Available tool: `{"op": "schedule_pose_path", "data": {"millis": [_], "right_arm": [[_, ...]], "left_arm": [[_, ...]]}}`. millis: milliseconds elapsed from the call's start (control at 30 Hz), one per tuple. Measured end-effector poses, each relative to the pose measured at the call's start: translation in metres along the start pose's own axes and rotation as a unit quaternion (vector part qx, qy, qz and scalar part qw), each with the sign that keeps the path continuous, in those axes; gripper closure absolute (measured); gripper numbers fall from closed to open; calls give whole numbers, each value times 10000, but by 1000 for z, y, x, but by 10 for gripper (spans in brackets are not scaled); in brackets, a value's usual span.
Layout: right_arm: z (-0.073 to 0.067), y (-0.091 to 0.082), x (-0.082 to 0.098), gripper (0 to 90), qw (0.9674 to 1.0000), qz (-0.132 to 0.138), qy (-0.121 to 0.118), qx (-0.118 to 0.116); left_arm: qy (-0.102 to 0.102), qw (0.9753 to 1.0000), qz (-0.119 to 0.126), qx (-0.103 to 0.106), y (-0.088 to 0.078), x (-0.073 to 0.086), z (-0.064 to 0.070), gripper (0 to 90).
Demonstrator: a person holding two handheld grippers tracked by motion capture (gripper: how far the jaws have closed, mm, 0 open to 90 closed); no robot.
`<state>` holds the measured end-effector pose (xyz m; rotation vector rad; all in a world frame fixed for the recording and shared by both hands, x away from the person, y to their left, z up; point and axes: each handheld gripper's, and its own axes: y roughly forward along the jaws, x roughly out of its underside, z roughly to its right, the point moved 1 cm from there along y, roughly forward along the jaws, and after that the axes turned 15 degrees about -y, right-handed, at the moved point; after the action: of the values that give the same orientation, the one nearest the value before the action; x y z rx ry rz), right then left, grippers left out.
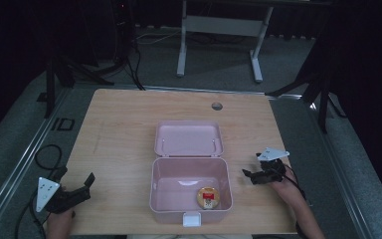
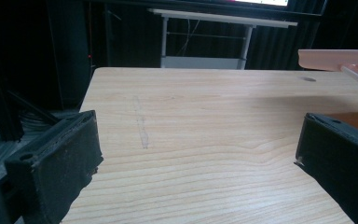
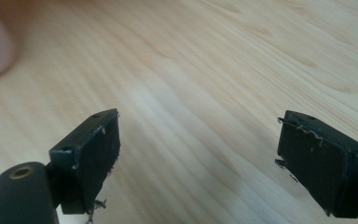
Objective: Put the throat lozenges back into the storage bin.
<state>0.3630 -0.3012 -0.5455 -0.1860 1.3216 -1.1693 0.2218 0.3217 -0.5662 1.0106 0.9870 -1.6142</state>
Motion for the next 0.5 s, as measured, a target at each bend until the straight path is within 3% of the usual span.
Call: {"op": "schedule_pose_path", "data": {"millis": [67,267,300,500], "right_arm": [[2,-1,4,127,9995,-60,101,298],[6,-4,14,127,9967,-42,453,673],[10,-6,21,127,9925,-67,732,981],[17,-13,34,128,9852,-23,1129,1287]], "left_arm": [[2,10000,-1,0,0,0,0,3],[-3,10000,1,6,0,0,0,3],[-2,10000,3,7,0,0,0,3],[0,10000,5,0,0,0,0,3]]}}
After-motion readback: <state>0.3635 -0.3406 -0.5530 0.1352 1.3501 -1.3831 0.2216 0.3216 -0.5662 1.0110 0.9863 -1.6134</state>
